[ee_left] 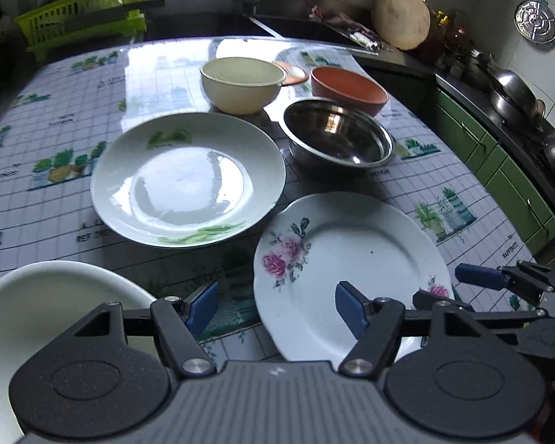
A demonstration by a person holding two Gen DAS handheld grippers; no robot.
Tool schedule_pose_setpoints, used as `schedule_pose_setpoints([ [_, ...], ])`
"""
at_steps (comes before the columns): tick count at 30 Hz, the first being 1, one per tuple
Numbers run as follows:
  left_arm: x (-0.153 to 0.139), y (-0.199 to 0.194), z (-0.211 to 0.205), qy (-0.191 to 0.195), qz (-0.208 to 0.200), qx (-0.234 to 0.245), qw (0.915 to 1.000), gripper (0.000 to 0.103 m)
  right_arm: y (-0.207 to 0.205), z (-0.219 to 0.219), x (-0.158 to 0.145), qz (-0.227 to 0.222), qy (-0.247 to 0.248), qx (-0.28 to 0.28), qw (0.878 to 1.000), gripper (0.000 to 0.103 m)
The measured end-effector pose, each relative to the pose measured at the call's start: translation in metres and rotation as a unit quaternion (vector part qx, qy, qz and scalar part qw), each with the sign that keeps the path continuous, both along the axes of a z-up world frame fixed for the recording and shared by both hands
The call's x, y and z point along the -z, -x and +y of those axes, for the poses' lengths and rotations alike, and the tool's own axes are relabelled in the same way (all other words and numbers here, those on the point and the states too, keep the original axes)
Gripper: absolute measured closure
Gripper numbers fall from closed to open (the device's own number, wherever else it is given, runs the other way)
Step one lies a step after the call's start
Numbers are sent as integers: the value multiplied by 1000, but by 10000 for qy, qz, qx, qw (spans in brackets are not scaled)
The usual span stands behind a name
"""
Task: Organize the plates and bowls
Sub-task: 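Lower the deep white plate onto the cloth and open the left gripper, then move the left tool to the rim of the rose-patterned plate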
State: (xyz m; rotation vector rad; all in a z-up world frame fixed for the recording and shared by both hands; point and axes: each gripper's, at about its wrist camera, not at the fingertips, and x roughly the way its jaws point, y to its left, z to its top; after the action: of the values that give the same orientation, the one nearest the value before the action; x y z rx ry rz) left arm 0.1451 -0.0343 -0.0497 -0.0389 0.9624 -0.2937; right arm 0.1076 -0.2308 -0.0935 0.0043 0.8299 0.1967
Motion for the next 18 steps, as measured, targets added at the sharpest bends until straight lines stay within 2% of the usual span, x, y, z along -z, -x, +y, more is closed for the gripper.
schedule_pose_setpoints([
  [10,20,-18,0,303,396,76,9987,45,0,3,7,-5,-201,-38,9998,44],
  [18,21,-23,-8,111,363,187,9991,48,1,8,8,-80,-280,31,9996,44],
])
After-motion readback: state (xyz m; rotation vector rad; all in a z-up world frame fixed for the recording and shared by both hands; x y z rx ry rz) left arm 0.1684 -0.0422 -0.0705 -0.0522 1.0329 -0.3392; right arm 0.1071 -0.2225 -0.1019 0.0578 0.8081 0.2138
